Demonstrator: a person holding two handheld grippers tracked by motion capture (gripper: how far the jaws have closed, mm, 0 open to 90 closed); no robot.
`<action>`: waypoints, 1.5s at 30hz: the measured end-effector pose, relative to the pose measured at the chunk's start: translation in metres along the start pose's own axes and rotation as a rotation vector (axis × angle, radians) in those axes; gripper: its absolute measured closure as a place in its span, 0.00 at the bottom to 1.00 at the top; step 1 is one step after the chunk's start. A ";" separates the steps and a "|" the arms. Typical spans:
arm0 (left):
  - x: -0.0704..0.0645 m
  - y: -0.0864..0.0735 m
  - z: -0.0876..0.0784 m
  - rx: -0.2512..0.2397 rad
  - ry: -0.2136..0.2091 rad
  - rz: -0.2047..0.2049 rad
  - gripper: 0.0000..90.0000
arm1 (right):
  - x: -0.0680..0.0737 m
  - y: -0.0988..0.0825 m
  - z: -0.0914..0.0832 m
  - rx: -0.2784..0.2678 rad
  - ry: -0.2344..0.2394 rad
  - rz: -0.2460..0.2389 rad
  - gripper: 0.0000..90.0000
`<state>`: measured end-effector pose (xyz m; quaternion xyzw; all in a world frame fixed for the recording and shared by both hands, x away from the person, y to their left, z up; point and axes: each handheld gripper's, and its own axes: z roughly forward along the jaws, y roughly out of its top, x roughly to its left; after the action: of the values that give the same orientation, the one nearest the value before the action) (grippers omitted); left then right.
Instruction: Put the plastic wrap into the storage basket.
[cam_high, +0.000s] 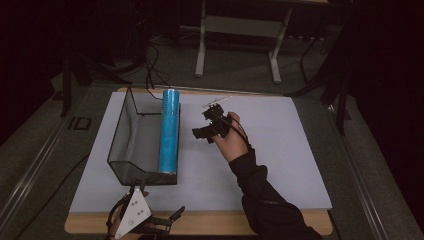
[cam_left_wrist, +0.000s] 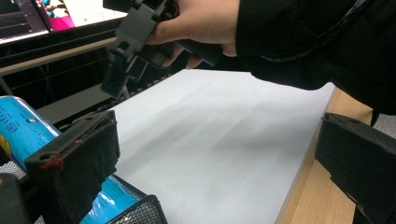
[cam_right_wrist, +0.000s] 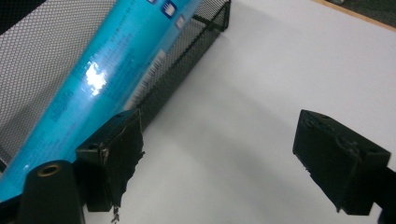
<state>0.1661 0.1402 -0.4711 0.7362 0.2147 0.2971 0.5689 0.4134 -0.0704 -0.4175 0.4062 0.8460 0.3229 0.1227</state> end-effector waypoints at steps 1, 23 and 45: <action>0.000 0.000 0.000 0.000 0.000 0.001 0.01 | 0.000 0.000 0.000 0.000 0.000 0.000 0.18; -0.002 0.000 0.002 0.007 -0.001 0.005 0.01 | -0.028 -0.065 -0.025 -0.017 -0.012 -0.022 0.18; -0.003 -0.001 0.004 0.016 0.003 0.005 0.01 | -0.055 -0.142 -0.029 -0.011 -0.016 -0.046 0.17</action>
<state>0.1668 0.1358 -0.4734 0.7409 0.2160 0.2977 0.5619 0.3487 -0.1908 -0.4900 0.3886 0.8522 0.3214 0.1393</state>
